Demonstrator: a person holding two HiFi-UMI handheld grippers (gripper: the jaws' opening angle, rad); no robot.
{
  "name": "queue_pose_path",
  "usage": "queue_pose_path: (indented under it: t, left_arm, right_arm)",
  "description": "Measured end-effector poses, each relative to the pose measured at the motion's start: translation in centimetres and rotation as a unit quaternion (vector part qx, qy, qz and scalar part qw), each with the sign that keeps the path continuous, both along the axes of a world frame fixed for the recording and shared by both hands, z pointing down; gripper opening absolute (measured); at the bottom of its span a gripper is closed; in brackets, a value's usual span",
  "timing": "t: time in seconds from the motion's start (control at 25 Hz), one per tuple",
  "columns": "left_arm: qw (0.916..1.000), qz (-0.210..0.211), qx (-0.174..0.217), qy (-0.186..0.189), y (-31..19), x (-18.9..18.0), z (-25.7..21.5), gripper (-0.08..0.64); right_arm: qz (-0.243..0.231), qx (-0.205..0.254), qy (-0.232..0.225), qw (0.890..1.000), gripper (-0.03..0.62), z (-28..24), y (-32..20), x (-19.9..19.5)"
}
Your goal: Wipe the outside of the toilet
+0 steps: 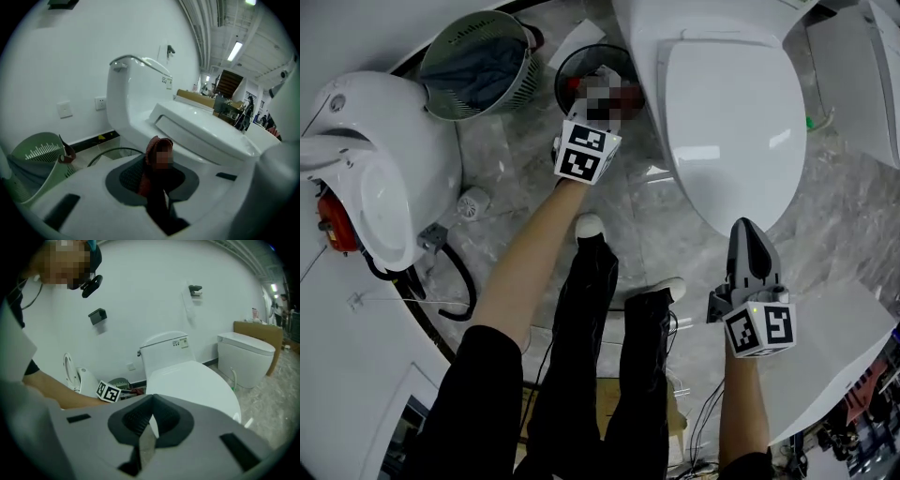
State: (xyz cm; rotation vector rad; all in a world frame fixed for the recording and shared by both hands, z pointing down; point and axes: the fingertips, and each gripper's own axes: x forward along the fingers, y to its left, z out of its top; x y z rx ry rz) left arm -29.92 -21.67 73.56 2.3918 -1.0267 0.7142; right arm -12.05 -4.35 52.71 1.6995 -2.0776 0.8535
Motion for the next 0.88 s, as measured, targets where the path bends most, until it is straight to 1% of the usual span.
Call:
queue_pose_path:
  t: [0.08,0.16,0.32,0.44,0.64,0.8,0.88]
  left_arm:
    - [0.9999,-0.007,-0.006,-0.006,-0.5,0.2,1.6,0.063]
    - [1.0000,0.002,-0.004,-0.008,-0.5,0.7,2.6,0.063]
    - [0.9984,0.055,0.003,-0.018,0.8,3.3,3.3,0.061]
    - [0.9964,0.080,0.010,-0.026,2.1,4.7,3.7,0.061]
    - [0.9956,0.090,0.010,-0.025,3.9,5.5,3.6,0.060]
    - [0.9943,0.104,0.009,-0.023,6.3,6.4,3.7,0.060]
    - [0.9934,0.111,0.014,-0.024,7.1,6.8,3.4,0.060]
  right_arm:
    - [0.008,-0.003,-0.006,1.000,0.003,1.2,0.7,0.3]
    - [0.017,-0.006,-0.012,1.000,0.003,2.2,1.7,0.4]
    - [0.037,-0.008,-0.022,0.999,0.003,3.4,3.4,1.4]
    - [0.047,-0.005,-0.024,0.999,0.003,3.6,4.1,2.3]
    - [0.044,-0.002,-0.021,0.999,0.003,3.2,5.4,2.7]
    - [0.039,-0.004,-0.023,0.999,0.003,3.4,6.7,2.9]
    - [0.039,-0.004,-0.022,0.999,0.003,3.4,7.2,3.2]
